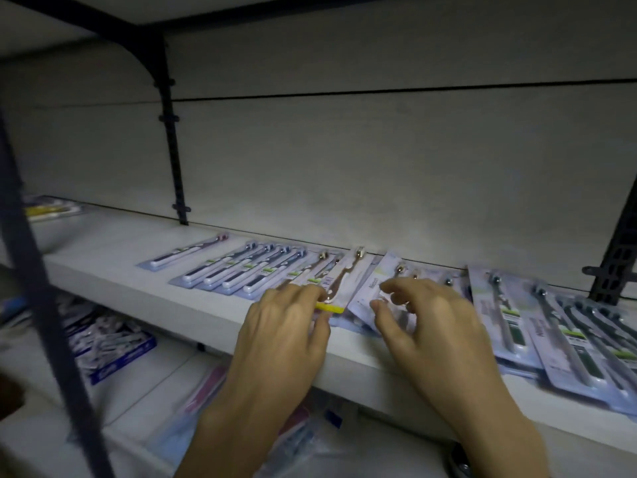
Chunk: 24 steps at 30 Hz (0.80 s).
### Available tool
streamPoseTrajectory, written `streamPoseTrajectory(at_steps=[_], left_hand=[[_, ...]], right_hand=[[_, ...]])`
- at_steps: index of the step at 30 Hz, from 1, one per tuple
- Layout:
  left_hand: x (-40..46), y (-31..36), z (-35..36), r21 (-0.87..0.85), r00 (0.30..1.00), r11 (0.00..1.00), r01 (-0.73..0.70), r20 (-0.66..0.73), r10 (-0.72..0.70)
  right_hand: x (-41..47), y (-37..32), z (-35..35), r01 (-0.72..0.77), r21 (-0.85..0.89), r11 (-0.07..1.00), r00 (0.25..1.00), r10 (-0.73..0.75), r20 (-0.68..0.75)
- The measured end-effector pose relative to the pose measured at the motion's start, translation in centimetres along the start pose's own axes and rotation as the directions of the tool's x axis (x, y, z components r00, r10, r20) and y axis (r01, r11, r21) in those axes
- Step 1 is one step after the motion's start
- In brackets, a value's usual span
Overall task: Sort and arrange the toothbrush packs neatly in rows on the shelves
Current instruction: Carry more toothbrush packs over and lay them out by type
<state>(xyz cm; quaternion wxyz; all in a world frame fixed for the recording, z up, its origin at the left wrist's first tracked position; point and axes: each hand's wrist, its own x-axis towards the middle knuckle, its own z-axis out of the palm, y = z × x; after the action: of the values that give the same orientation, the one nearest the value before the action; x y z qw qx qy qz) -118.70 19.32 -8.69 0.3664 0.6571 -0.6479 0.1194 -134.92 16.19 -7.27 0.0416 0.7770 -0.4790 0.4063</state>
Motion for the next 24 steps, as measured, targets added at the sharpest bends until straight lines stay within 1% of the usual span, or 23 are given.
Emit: streamPoseTrajectory(at_steps=[4, 8, 11, 18, 24], left_hand=[[-1.0, -2.0, -1.4, 0.107, 1.000, 0.994, 0.004, -0.026, -0.002], [-2.2, -4.3, -2.9, 0.163, 0.994, 0.986, 0.038, -0.105, -0.021], [-3.1, -6.6, -4.3, 0.186, 0.990, 0.981, 0.050, -0.137, -0.025], [-5.5, -14.3, -9.3, 0.183, 0.977, 0.974, 0.131, -0.189, -0.096], [-7.8, -22.4, -15.0, 0.213, 0.966, 0.964, 0.160, -0.237, -0.108]], right_hand=[[-0.3, -2.5, 1.8, 0.050, -0.015, 0.999, 0.999, -0.050, -0.002], [-0.9, -5.5, 3.5, 0.054, -0.009, 0.998, 0.998, -0.055, -0.043], [-1.1, -8.7, 5.4, 0.085, 0.012, 0.996, 0.996, -0.085, -0.022], [-1.3, -17.8, 9.3, 0.097, 0.152, 0.984, 0.994, -0.103, 0.032], [-2.2, -26.4, 12.5, 0.130, 0.190, 0.973, 0.991, -0.135, 0.009]])
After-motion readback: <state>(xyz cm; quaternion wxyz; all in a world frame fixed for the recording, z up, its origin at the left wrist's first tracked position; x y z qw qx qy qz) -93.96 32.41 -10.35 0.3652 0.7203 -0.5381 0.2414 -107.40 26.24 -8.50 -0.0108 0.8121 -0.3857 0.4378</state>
